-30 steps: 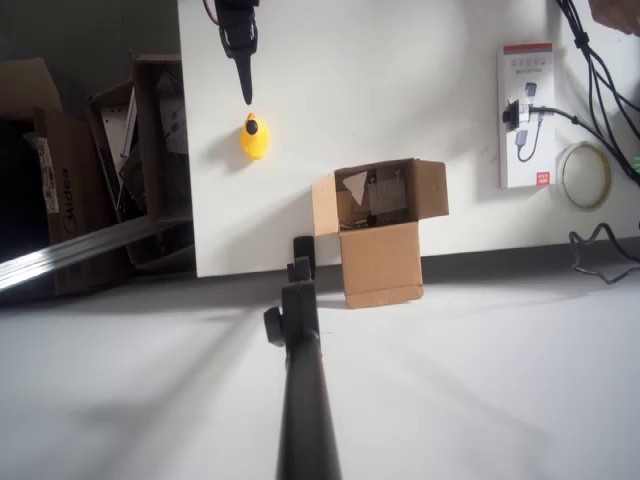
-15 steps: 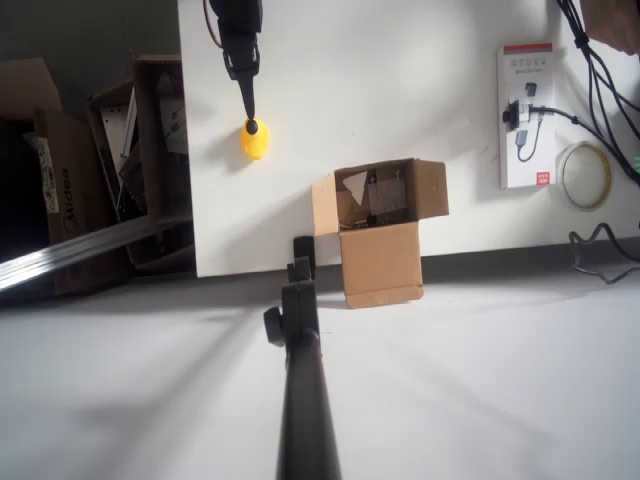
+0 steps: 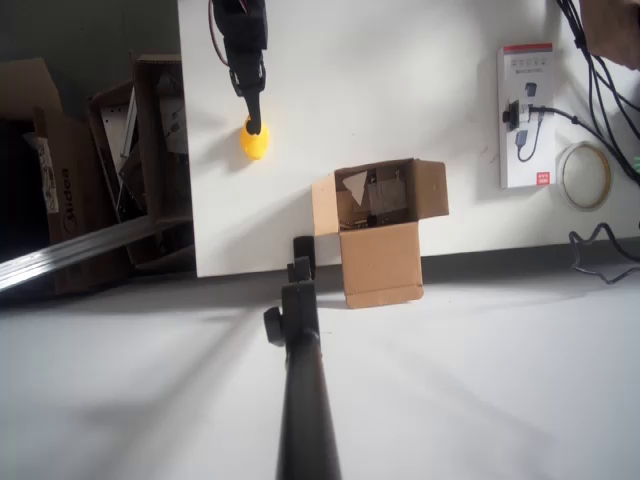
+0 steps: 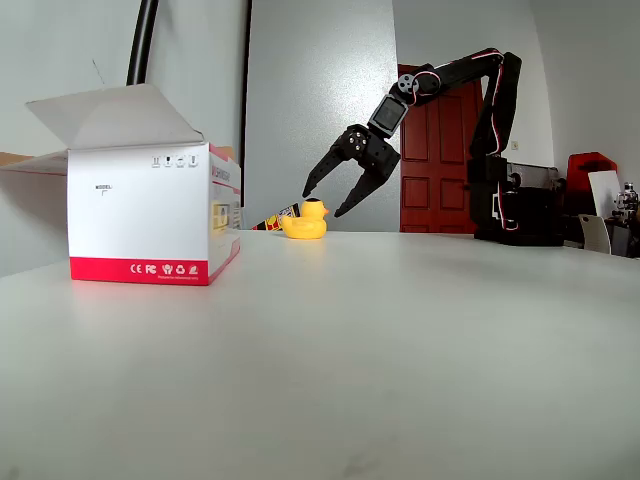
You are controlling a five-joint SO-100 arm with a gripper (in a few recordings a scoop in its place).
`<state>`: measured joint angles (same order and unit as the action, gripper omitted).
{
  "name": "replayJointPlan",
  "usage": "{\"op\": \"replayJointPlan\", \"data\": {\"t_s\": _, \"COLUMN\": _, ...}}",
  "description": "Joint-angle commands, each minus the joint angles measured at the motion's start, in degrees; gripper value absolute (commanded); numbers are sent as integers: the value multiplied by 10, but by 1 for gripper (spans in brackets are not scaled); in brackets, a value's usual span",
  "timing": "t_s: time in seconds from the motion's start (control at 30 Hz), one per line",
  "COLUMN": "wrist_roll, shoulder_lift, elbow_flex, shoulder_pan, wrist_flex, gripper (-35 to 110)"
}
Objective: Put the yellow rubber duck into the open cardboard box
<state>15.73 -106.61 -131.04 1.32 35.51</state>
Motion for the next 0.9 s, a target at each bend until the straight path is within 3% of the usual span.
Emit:
{"op": "replayJointPlan", "data": {"t_s": 0.0, "wrist_roll": -2, "shoulder_lift": 13, "elbow_flex": 33, "shoulder_pan": -4, "wrist_flex": -11, "gripper": 25}}
{"op": "replayJointPlan", "data": {"t_s": 0.87, "wrist_roll": -2, "shoulder_lift": 54, "elbow_flex": 60, "shoulder_pan": -1, "wrist_flex": -25, "gripper": 15}}
